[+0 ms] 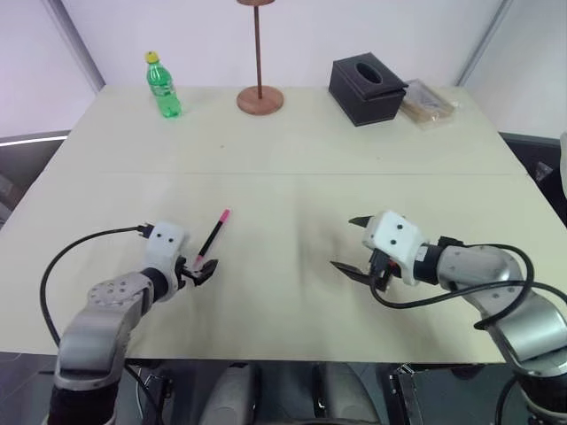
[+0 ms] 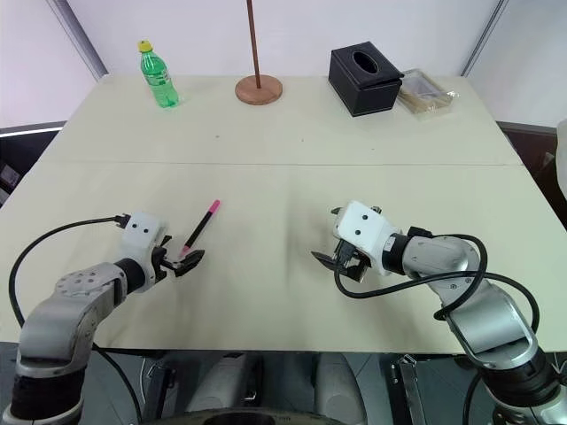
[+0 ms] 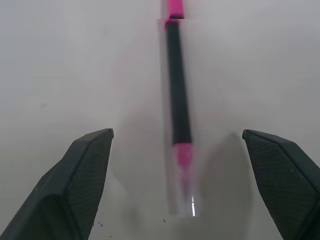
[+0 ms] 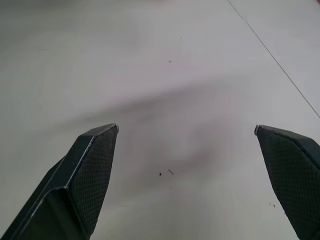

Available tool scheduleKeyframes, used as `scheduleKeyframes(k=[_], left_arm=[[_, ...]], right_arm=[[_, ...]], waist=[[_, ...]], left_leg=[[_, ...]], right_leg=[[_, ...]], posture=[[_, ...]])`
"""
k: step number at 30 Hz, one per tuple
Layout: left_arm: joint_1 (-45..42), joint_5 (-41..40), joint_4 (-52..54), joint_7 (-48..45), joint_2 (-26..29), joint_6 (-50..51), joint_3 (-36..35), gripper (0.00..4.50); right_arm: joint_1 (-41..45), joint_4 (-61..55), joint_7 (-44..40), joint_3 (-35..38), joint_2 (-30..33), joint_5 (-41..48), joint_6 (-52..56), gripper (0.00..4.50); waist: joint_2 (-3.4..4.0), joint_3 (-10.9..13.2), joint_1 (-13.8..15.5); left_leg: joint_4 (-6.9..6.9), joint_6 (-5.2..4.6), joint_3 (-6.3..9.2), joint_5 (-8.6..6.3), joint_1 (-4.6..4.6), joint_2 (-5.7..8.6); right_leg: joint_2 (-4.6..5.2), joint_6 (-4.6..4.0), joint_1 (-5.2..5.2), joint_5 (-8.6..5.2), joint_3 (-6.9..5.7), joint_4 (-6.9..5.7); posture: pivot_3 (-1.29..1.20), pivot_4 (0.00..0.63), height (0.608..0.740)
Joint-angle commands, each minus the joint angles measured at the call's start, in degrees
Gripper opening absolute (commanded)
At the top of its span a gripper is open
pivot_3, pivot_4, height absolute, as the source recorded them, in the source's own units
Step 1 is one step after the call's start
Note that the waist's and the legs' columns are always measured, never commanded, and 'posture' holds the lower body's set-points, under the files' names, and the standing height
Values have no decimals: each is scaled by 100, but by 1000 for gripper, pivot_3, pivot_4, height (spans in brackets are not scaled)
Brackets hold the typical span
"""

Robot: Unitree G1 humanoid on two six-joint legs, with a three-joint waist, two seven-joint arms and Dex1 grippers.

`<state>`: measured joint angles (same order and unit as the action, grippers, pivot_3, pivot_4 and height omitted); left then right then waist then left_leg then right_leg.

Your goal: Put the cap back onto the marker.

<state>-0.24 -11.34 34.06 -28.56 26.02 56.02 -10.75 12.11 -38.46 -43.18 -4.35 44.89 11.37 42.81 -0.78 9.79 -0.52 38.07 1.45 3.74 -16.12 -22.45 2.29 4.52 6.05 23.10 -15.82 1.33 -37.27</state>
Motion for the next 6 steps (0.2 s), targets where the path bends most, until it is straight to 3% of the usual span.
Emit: scheduleKeyframes(k=[1, 6], left_arm=[[200, -189, 462, -86, 120, -384, -290, 4462], [543, -322, 651, -119, 256, -664, -518, 4462]], right_arm=[[157, 17, -47, -56, 6, 30, -190, 4500], [300, 197, -147, -198, 10, 43, -337, 4500]], waist=[[0, 0, 1], [1, 0, -1]], left_leg=[[-1, 0, 0, 0, 0, 0], [-4, 0, 0, 0, 0, 0]], right_leg=[[1, 0, 0, 0, 0, 1], [1, -1, 0, 0, 0, 5]], posture=[[0, 150, 740], [0, 150, 740]])
